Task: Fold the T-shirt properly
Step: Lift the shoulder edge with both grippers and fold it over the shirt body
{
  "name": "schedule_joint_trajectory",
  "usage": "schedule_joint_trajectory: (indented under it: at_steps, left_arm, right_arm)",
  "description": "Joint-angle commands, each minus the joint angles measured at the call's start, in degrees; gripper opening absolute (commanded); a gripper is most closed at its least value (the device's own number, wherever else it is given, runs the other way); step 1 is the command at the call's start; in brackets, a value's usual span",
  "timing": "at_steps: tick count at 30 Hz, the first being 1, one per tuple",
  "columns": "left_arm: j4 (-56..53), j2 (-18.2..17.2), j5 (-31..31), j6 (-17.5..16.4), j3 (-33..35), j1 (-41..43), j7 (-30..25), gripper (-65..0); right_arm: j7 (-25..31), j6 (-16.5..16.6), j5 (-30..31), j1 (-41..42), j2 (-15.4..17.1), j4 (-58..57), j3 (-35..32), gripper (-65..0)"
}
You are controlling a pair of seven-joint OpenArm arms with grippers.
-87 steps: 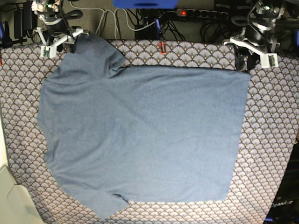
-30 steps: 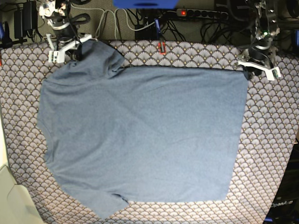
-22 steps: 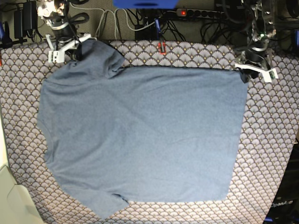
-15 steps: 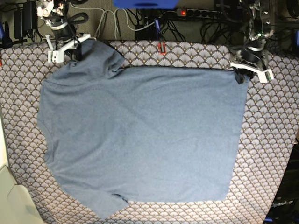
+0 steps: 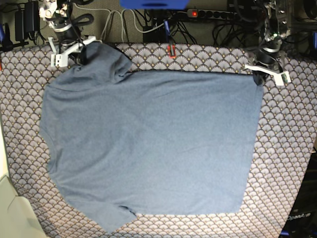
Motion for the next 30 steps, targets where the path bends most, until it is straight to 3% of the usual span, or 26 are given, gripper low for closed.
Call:
schedule_joint_trajectory:
  at_steps: [1,5,8,11,14,24,30]
  left_arm:
    - [0.7,-0.3,-0.1,-0.2,0.0,0.5,1.0,-64.6]
    - [1.0,-0.3,-0.1,-0.1,0.0,1.4,1.0,-64.3]
    - [1.8,-0.3,-0.1,-0.1,-0.1,2.4,1.1,-64.3]
    - [3.3,-0.3,-0.1,-0.1,-0.1,4.1,1.1,-64.3]
    - [4.3,-0.3,-0.1,-0.1,-0.1,5.5,1.1,-64.3]
    - [8.0,-0.4,-0.1,-0.1,-3.7,2.7,1.3,-64.3]
    - [7.7,-0.4,0.4,-0.6,-8.8,-6.7,13.5,-64.3]
  right_arm:
    - [-6.1,-0.8,-2.7,-0.8,0.7,-0.8,-0.1,-65.0]
    - [-6.0,-0.3,-2.5,-0.7,2.7,0.0,-0.1,-65.0]
    - [-6.0,4.6,-2.4,-0.6,3.6,2.8,0.3,-65.0]
    - [-6.0,7.4,-2.6,-0.7,4.4,5.9,0.5,-65.0]
    - [-6.0,7.5,-2.4,-0.7,6.4,7.9,0.3,-65.0]
    - [-6.6,7.4,-2.7,3.6,6.4,13.8,0.5,-65.0]
    - [-7.4,7.4,-2.8,8.1,6.5,13.8,0.5,-65.0]
